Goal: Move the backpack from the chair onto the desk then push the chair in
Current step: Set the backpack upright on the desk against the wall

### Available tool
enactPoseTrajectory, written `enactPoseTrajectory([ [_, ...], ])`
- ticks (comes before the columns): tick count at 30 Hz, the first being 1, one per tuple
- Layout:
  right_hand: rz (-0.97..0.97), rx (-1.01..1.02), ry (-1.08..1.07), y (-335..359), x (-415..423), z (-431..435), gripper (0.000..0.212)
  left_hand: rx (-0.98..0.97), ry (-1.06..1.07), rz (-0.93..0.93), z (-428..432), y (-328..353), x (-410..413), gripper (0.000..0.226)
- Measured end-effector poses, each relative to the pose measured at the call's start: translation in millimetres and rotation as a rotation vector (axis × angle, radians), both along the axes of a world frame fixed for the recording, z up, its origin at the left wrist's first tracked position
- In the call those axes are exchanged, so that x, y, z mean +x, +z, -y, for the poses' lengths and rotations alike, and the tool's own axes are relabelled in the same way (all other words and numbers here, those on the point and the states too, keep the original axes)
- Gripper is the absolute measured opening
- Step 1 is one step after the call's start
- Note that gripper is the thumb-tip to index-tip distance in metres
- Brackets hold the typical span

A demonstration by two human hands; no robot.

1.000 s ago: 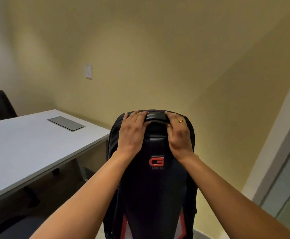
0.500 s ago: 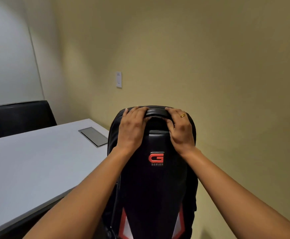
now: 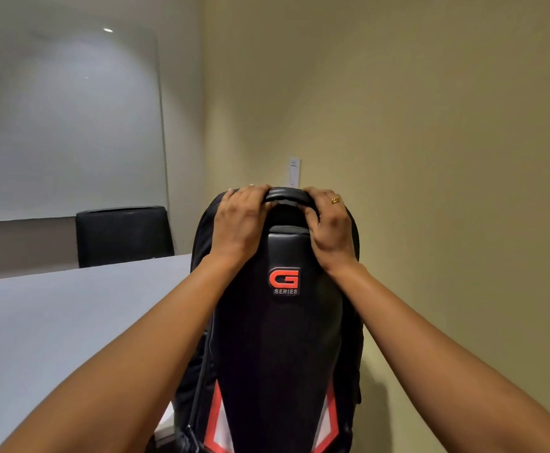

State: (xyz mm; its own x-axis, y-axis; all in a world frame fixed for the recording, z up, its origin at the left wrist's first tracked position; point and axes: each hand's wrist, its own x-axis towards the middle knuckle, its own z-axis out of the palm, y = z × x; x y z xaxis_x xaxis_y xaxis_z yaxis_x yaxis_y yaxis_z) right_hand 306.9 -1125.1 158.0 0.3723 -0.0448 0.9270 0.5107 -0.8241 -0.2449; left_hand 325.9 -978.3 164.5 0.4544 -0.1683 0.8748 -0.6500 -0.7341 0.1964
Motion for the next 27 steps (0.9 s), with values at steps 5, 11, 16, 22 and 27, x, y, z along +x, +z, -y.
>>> enactPoseTrajectory([
  [5,0.013,-0.023,0.122,18,95,0,0.028,-0.018,0.123,0.013,-2,17,75,0.031],
  [11,-0.001,-0.031,0.197,18,175,-1,0.028,0.000,0.198,0.011,-4,16,147,0.033],
  [16,-0.091,-0.031,0.218,-12,231,-3,0.030,0.040,0.232,-0.049,-7,-15,202,0.033],
  [22,-0.180,-0.015,0.208,-50,265,-15,0.035,0.075,0.171,-0.104,-18,-54,242,0.034],
  [27,-0.231,-0.049,0.181,-73,274,-38,0.046,0.125,0.180,-0.158,-42,-71,254,0.050],
])
